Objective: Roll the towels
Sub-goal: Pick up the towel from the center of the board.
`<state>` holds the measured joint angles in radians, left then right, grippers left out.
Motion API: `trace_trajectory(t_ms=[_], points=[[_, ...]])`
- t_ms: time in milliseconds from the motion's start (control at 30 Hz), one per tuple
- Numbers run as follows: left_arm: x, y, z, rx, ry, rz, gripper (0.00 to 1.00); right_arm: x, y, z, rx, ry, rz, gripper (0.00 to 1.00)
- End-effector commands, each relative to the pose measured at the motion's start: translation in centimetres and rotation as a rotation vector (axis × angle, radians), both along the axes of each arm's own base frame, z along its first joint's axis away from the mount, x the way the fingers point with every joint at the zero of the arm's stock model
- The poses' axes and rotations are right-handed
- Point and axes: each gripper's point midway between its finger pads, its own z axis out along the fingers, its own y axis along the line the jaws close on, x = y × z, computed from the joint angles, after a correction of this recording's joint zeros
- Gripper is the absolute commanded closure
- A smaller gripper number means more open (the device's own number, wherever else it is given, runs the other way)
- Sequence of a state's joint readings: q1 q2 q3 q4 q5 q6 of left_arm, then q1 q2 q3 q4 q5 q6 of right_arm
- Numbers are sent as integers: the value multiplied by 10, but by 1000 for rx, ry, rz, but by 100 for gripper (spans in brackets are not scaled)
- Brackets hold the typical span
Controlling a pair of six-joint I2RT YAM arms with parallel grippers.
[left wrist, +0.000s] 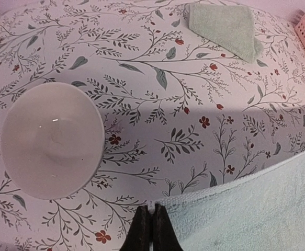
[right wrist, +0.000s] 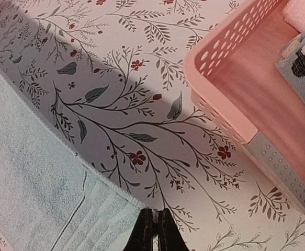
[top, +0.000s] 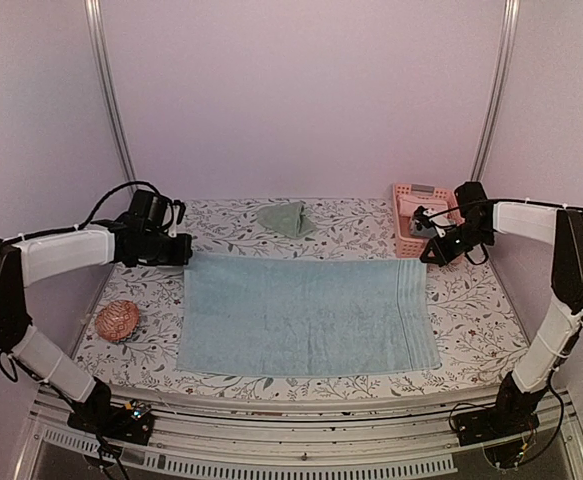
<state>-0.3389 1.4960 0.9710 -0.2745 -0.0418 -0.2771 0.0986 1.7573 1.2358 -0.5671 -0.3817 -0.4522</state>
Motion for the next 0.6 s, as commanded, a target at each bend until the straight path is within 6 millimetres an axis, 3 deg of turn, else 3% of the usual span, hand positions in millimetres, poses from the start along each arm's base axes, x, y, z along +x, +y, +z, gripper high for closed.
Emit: trace_trajectory(t_ms=[0, 233, 567], points=[[-22, -5, -9, -19, 67, -37, 100, -20, 2, 12, 26, -11, 40, 97], [-49, 4, -13, 2, 150, -37, 100, -51, 6, 27, 55, 7, 71, 97], [-70, 11, -5, -12, 245, -11, 100, -88, 11, 53, 83, -1, 145, 97]])
